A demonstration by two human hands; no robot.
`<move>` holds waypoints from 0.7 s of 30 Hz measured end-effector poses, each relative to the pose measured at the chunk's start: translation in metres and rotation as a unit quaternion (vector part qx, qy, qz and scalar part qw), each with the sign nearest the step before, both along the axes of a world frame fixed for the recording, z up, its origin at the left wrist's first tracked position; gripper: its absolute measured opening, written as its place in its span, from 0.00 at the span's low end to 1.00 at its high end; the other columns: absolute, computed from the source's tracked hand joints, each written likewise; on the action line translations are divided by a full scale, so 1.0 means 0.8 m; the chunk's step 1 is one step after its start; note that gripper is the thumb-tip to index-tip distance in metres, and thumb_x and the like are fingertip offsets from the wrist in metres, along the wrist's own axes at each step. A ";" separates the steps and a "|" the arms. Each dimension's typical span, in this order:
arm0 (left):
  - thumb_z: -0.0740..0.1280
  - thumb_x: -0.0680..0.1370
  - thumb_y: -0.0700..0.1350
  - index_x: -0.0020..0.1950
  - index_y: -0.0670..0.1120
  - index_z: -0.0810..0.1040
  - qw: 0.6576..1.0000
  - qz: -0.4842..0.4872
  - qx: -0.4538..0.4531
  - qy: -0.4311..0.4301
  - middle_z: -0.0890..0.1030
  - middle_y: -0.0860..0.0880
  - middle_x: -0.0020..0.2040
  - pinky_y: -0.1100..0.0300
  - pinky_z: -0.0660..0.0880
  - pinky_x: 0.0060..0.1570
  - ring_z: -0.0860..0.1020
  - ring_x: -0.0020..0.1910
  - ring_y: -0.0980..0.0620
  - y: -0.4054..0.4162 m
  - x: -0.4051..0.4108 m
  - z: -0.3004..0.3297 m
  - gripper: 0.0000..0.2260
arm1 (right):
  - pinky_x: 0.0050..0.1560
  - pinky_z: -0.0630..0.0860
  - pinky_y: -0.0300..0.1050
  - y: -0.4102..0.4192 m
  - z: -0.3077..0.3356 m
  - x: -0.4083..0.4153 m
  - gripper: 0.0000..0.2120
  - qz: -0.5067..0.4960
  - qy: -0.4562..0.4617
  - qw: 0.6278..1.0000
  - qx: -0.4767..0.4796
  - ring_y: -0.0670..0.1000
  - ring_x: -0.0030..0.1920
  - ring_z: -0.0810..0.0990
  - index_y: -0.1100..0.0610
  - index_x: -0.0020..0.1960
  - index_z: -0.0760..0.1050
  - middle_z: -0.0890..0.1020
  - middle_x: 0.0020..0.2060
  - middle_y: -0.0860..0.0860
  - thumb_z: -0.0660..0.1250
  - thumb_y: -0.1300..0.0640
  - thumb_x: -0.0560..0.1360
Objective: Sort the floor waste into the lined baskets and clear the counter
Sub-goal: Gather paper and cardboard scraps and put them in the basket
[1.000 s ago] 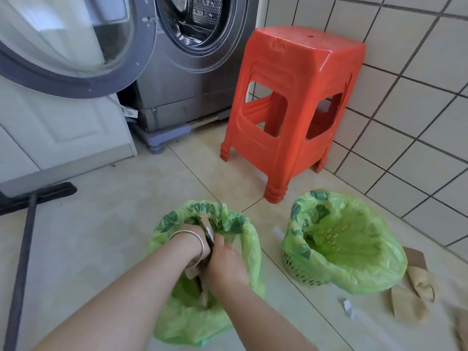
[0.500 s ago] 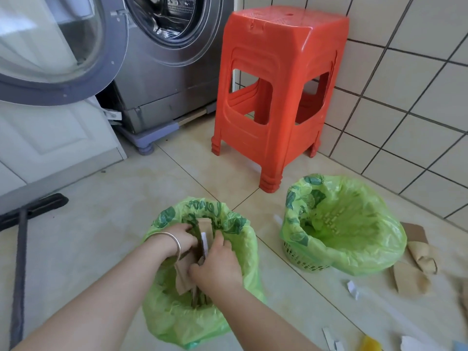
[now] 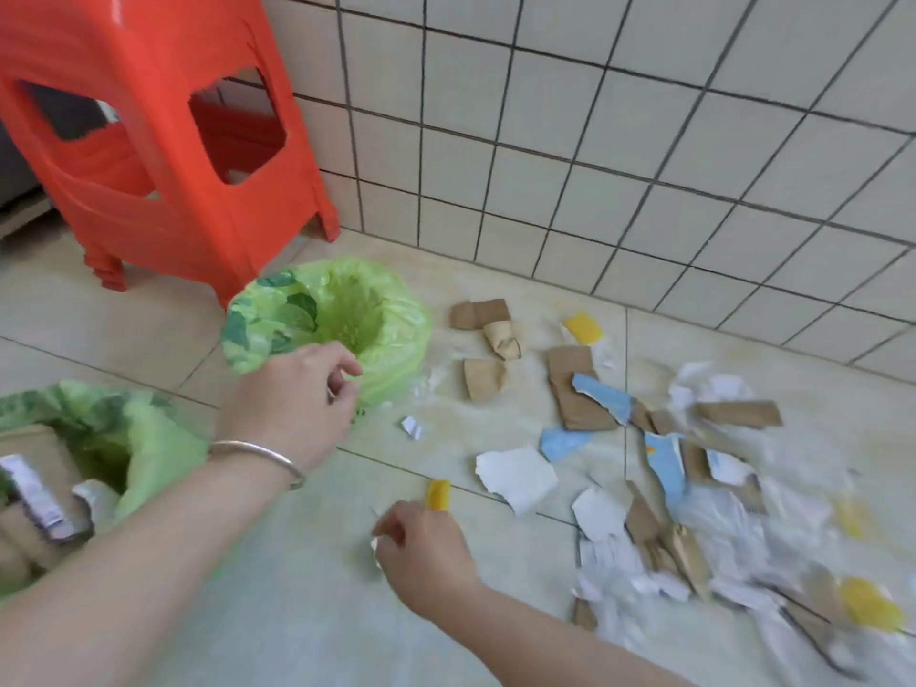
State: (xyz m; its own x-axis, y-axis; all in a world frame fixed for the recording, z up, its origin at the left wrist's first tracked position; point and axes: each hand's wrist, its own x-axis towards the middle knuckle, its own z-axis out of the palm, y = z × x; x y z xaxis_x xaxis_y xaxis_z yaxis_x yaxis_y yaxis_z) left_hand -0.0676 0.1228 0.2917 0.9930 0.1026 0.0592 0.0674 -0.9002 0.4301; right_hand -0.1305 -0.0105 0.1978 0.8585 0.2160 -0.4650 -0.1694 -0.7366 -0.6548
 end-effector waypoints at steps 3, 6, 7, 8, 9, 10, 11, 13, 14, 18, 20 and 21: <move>0.63 0.74 0.47 0.53 0.53 0.78 0.984 -0.047 0.052 0.163 0.82 0.51 0.51 0.56 0.76 0.49 0.79 0.51 0.45 -0.087 0.018 -0.082 0.09 | 0.49 0.73 0.42 -0.123 -0.037 -0.015 0.11 -0.029 0.088 0.993 -0.071 0.55 0.56 0.79 0.51 0.50 0.78 0.81 0.54 0.52 0.58 0.56 0.74; 0.59 0.75 0.46 0.55 0.55 0.77 0.951 -0.012 0.080 0.297 0.78 0.47 0.59 0.56 0.74 0.55 0.77 0.57 0.44 -0.131 0.017 -0.158 0.12 | 0.44 0.72 0.41 -0.217 -0.076 -0.033 0.09 -0.077 0.146 0.981 -0.101 0.53 0.52 0.80 0.54 0.45 0.77 0.83 0.48 0.51 0.57 0.57 0.73; 0.58 0.75 0.45 0.56 0.55 0.77 0.946 0.016 0.075 0.316 0.77 0.47 0.61 0.55 0.73 0.57 0.76 0.58 0.43 -0.138 0.013 -0.177 0.13 | 0.43 0.72 0.41 -0.241 -0.087 -0.038 0.09 -0.106 0.158 0.977 -0.097 0.53 0.51 0.80 0.55 0.43 0.77 0.83 0.47 0.51 0.58 0.58 0.74; 0.57 0.76 0.44 0.57 0.54 0.77 0.942 0.046 0.067 0.324 0.76 0.46 0.62 0.54 0.73 0.58 0.76 0.59 0.43 -0.141 0.010 -0.196 0.14 | 0.41 0.71 0.40 -0.259 -0.096 -0.041 0.08 -0.135 0.165 0.973 -0.092 0.52 0.48 0.80 0.55 0.42 0.76 0.82 0.46 0.51 0.58 0.58 0.74; 0.57 0.76 0.43 0.57 0.53 0.77 0.939 0.077 0.061 0.331 0.76 0.45 0.63 0.54 0.73 0.59 0.76 0.60 0.42 -0.140 0.009 -0.212 0.15 | 0.39 0.70 0.39 -0.274 -0.104 -0.042 0.08 -0.161 0.165 0.969 -0.088 0.51 0.46 0.78 0.54 0.41 0.76 0.82 0.45 0.51 0.58 0.58 0.74; 0.57 0.76 0.42 0.58 0.52 0.77 0.934 0.104 0.054 0.338 0.76 0.44 0.63 0.54 0.73 0.58 0.75 0.60 0.41 -0.136 0.007 -0.226 0.15 | 0.38 0.69 0.39 -0.285 -0.111 -0.042 0.08 -0.184 0.163 0.966 -0.084 0.51 0.45 0.77 0.54 0.42 0.76 0.82 0.45 0.51 0.58 0.59 0.74; 0.57 0.76 0.42 0.59 0.50 0.77 0.929 0.128 0.048 0.344 0.76 0.43 0.62 0.54 0.73 0.57 0.75 0.59 0.41 -0.131 0.006 -0.238 0.15 | 0.37 0.69 0.39 -0.291 -0.117 -0.039 0.09 -0.198 0.160 0.964 -0.083 0.50 0.45 0.77 0.56 0.44 0.77 0.82 0.45 0.51 0.58 0.59 0.74; 0.60 0.76 0.47 0.59 0.48 0.77 0.923 0.145 0.039 0.355 0.77 0.43 0.61 0.54 0.73 0.56 0.75 0.59 0.41 -0.122 0.005 -0.260 0.14 | 0.39 0.71 0.40 -0.292 -0.128 -0.030 0.11 -0.198 0.148 0.964 -0.094 0.51 0.46 0.79 0.57 0.47 0.79 0.83 0.47 0.51 0.57 0.60 0.74; 0.61 0.75 0.50 0.59 0.49 0.76 0.922 0.141 0.036 0.360 0.77 0.44 0.61 0.54 0.73 0.57 0.75 0.59 0.42 -0.119 0.004 -0.271 0.14 | 0.41 0.72 0.41 -0.289 -0.135 -0.023 0.12 -0.189 0.141 0.966 -0.105 0.52 0.47 0.79 0.57 0.49 0.79 0.83 0.47 0.51 0.57 0.60 0.74; 0.60 0.76 0.51 0.59 0.52 0.76 0.938 0.136 0.030 0.317 0.79 0.48 0.60 0.55 0.72 0.55 0.76 0.59 0.43 -0.125 0.015 -0.305 0.13 | 0.40 0.71 0.41 -0.279 -0.156 0.009 0.12 -0.214 0.123 0.965 -0.089 0.52 0.41 0.77 0.55 0.49 0.79 0.83 0.44 0.52 0.57 0.60 0.75; 0.60 0.77 0.51 0.59 0.50 0.76 0.954 0.135 -0.001 0.266 0.79 0.48 0.59 0.55 0.72 0.55 0.76 0.59 0.44 -0.141 0.031 -0.317 0.14 | 0.42 0.72 0.42 -0.276 -0.168 0.020 0.11 -0.256 0.114 0.957 -0.080 0.52 0.42 0.77 0.54 0.47 0.79 0.82 0.41 0.52 0.57 0.60 0.76; 0.61 0.76 0.53 0.59 0.49 0.76 0.963 0.112 -0.019 0.246 0.79 0.48 0.59 0.54 0.72 0.56 0.75 0.59 0.45 -0.154 0.042 -0.325 0.14 | 0.42 0.72 0.42 -0.276 -0.174 0.024 0.12 -0.273 0.111 0.952 -0.079 0.52 0.43 0.78 0.54 0.47 0.79 0.82 0.42 0.52 0.57 0.60 0.76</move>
State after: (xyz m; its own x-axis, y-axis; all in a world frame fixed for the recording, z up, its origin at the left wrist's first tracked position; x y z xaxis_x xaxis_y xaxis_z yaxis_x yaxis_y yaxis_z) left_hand -0.0341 -0.0002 0.0319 0.8528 0.3100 -0.4203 0.4615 -0.8239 0.3289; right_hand -0.1116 -0.2313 0.0584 0.6996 -0.3216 -0.6381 -0.6763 -0.5862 -0.4461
